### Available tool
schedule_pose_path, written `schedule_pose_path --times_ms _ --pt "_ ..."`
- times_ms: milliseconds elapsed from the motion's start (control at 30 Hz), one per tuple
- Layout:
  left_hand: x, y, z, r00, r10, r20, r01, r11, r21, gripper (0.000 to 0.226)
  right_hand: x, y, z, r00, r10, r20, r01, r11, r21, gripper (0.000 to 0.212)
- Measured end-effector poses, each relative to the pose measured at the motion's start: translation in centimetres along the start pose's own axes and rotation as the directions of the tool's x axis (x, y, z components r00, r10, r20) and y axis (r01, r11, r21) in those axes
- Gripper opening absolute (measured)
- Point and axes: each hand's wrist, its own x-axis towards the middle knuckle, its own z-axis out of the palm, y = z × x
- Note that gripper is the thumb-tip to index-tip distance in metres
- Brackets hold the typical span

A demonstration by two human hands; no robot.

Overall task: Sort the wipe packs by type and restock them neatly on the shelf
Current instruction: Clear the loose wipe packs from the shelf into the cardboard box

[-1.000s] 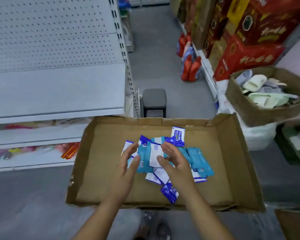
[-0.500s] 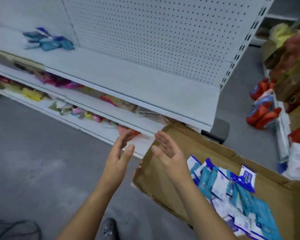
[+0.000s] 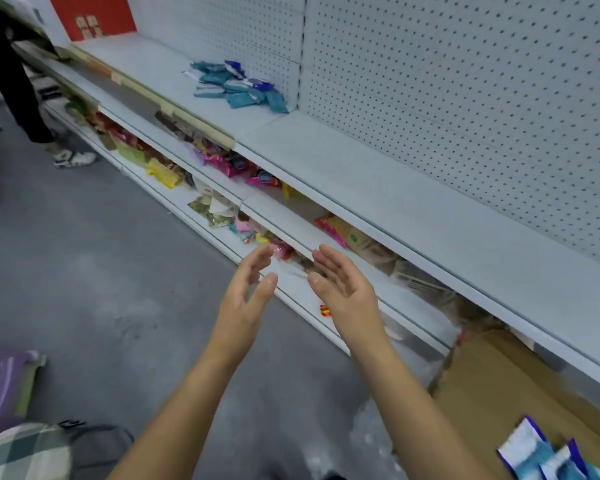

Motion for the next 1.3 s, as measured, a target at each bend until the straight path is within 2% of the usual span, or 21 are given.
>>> schedule_pose_path --times_ms 133,300,567,733,867,933,1300 --pt "5.7 -1.1 -3.2 1.0 -0.02 -0.001 0.02 1.0 -0.02 0.055 5.5 0.4 3.4 1.0 0.023 0.005 -0.023 1.0 -0.01 0.045" --pt "14.5 -2.8 -7.1 0.999 -0.039 0.002 0.039 0.999 0.018 0.044 14.8 1.4 7.4 0.999 0.03 0.024 -0.031 0.999 0.011 0.043" --pt "28.9 -2.8 -13.6 0.995 -0.064 -0.072 0.069 0.995 0.069 0.049 31.0 0.7 14.1 0.996 0.052 0.078 -0.06 0.993 0.1 0.042" --pt "36.9 -3.3 -18.5 0.99 -0.074 -0.117 0.082 0.994 0.065 0.045 39.7 0.1 19.1 0.99 0.064 0.126 -0.071 0.996 0.052 0.042" --pt "43.6 -4.8 -22.9 0.995 -0.068 -0.077 0.073 0.995 0.066 0.051 46.3 -0.1 23.5 0.994 0.065 0.093 -0.07 0.997 0.042 0.04" --pt "46.9 -5.4 -25.2 0.997 -0.056 -0.044 0.06 0.994 0.096 0.046 49.2 -0.3 25.9 0.996 0.048 0.073 -0.051 0.998 0.034 0.039" --pt "62.5 -8.7 -35.6 0.989 -0.139 0.039 0.134 0.985 0.105 0.044 63.7 0.2 36.8 0.995 0.096 -0.002 -0.096 0.995 -0.005 0.041"
